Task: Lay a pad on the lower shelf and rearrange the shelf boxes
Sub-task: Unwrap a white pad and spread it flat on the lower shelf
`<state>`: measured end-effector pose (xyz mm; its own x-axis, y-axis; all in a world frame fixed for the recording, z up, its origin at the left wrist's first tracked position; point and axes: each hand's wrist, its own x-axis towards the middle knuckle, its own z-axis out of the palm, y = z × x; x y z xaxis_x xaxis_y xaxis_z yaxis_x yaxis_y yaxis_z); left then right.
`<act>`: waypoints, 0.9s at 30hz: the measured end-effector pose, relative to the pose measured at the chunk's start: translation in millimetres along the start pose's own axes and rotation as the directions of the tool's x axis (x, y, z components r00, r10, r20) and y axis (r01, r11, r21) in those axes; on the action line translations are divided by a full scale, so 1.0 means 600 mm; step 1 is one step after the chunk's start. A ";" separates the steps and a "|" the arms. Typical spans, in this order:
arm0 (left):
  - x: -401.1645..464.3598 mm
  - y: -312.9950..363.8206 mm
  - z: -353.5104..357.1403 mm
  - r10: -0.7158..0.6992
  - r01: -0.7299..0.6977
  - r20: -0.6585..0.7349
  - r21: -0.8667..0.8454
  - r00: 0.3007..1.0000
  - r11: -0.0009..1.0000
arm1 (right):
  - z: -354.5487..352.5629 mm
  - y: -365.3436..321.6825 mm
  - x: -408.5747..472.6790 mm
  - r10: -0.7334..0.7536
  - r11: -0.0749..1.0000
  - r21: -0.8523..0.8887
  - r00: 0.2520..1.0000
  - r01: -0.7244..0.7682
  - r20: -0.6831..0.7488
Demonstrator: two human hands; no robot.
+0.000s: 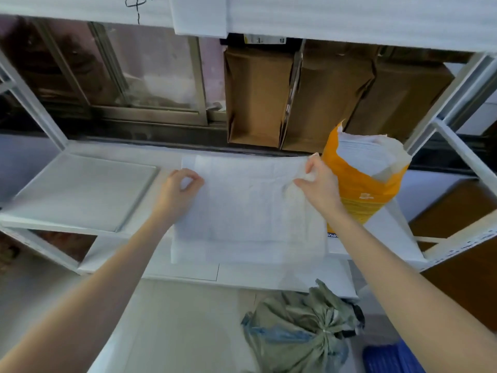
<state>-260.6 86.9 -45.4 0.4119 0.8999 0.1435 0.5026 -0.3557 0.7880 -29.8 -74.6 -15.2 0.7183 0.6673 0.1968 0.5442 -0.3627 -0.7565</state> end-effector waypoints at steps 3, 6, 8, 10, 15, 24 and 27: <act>0.002 -0.034 0.024 0.006 -0.018 0.155 0.077 0.988 0.997 | 0.025 0.027 0.009 -0.009 1.000 0.007 0.999 0.009 0.042; 0.004 -0.056 0.048 -0.079 0.043 0.267 0.136 0.961 0.990 | 0.059 0.060 0.010 0.016 0.998 -0.059 0.984 -0.006 0.176; 0.012 -0.071 0.064 -0.096 0.052 0.308 0.150 0.947 0.987 | 0.086 0.081 0.016 0.058 0.982 -0.187 0.952 -0.001 0.299; 0.022 -0.087 0.077 -0.086 0.037 0.311 0.161 0.947 0.986 | 0.111 0.092 0.020 0.112 0.951 -0.308 0.912 0.017 0.395; 0.048 -0.121 0.109 -0.136 0.052 0.316 0.261 0.939 0.964 | 0.168 0.111 0.031 0.115 0.892 -0.441 0.889 0.104 0.444; 0.096 -0.196 0.156 -0.128 0.008 0.326 0.346 0.937 0.938 | 0.222 0.170 0.068 0.200 0.925 -0.369 0.937 -0.084 0.287; 0.116 -0.199 0.173 -0.136 -0.002 0.364 0.355 0.921 0.935 | 0.245 0.177 0.080 0.182 0.932 -0.354 0.949 -0.082 0.257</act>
<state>-212.9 165.9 -191.9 0.5875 0.7858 -0.1932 0.7389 -0.4237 0.5239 -1.0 14.5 -177.9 0.6691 0.7349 -0.1111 0.6014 -0.6231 -0.5001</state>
